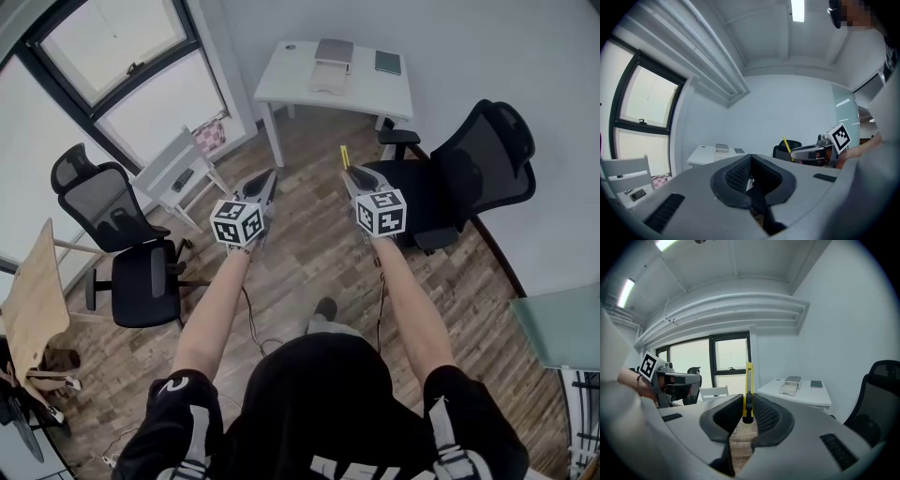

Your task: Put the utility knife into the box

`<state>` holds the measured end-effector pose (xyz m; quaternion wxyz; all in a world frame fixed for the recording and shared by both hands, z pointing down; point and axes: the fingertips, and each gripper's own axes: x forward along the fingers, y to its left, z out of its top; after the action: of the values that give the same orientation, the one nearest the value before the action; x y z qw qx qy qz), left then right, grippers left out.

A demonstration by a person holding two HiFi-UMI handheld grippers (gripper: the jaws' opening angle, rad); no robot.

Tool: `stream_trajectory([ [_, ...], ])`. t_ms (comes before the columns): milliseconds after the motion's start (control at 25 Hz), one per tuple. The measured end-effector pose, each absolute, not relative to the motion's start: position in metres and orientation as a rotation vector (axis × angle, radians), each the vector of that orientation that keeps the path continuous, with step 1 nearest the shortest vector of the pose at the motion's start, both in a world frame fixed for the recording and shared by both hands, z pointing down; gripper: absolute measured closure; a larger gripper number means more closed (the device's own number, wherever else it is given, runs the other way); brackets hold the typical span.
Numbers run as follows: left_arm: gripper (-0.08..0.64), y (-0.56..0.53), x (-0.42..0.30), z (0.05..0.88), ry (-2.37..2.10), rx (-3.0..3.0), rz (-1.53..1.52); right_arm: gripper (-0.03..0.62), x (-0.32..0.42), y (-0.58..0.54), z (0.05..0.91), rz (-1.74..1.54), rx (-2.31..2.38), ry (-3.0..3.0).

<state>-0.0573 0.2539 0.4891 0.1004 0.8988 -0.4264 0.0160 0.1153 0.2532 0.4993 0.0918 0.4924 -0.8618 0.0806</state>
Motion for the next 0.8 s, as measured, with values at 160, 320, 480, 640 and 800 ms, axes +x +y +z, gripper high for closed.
stream_trajectory([
  [160,0.534,0.231,-0.048,0.488,-1.267,2.662,0.052,0.512,0.120,0.228,0.497,0.238,1.457,-2.577],
  [320,0.534,0.214,-0.041,0.486,-1.270,2.672,0.052,0.512,0.127,0.209,0.496,0.233,1.458,-2.583],
  [480,0.534,0.207,-0.030,0.488,-1.269,2.669,0.060,0.512,0.136,0.204,0.495,0.235,1.461,-2.583],
  [640,0.534,0.202,-0.016,0.486,-1.252,2.681,0.077,0.511,0.148,0.198,0.493,0.234,1.477,-2.585],
  [800,0.535,0.200,-0.004,0.486,-1.233,2.695,0.097,0.512,0.158,0.199,0.494,0.251,1.497,-2.585],
])
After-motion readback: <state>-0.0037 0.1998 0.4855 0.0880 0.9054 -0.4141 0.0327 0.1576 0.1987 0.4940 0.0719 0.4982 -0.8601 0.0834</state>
